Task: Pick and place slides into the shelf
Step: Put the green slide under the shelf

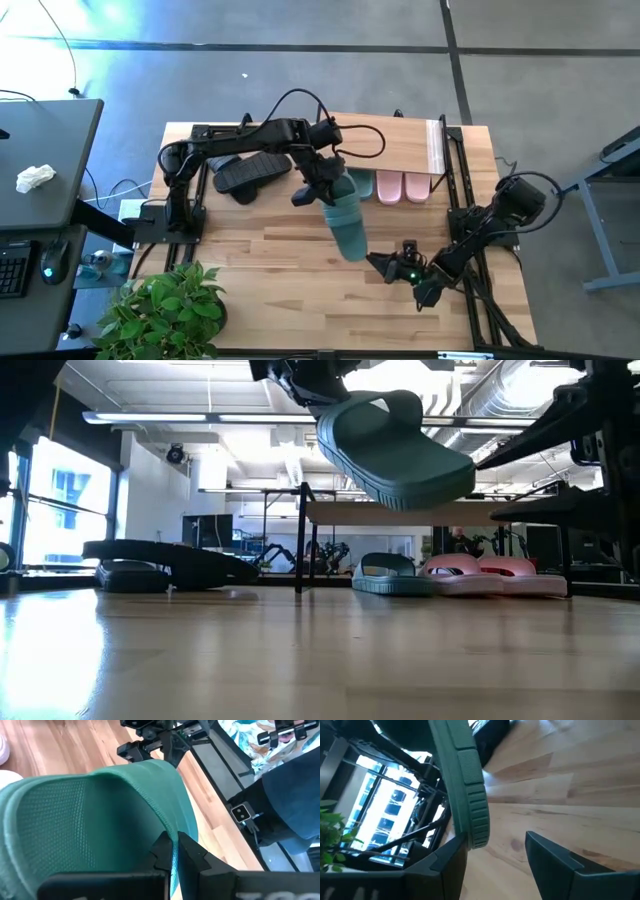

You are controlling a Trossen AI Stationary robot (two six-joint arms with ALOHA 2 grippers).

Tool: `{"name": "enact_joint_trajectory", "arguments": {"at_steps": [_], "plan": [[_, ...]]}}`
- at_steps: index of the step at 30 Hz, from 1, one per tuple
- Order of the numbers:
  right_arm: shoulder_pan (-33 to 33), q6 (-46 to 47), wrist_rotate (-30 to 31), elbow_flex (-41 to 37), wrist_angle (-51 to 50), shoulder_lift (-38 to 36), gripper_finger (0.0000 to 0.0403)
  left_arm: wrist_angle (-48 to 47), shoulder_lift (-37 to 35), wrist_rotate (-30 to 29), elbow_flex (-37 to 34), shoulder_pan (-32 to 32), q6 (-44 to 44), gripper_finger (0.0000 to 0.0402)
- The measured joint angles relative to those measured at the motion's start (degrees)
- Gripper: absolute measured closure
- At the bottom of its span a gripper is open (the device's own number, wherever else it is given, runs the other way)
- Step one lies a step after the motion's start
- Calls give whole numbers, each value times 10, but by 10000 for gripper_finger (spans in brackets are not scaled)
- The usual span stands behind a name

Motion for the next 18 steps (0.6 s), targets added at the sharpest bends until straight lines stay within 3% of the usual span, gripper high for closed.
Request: {"name": "enact_joint_trajectory", "arguments": {"at_steps": [6,18], "plan": [[8,-60,8,0,51,-1,212,-5,0,-1,0,0,0,401],[-23,-86,-34,0,47,-1,213,-8,0,4,0,0,0,401]]}}
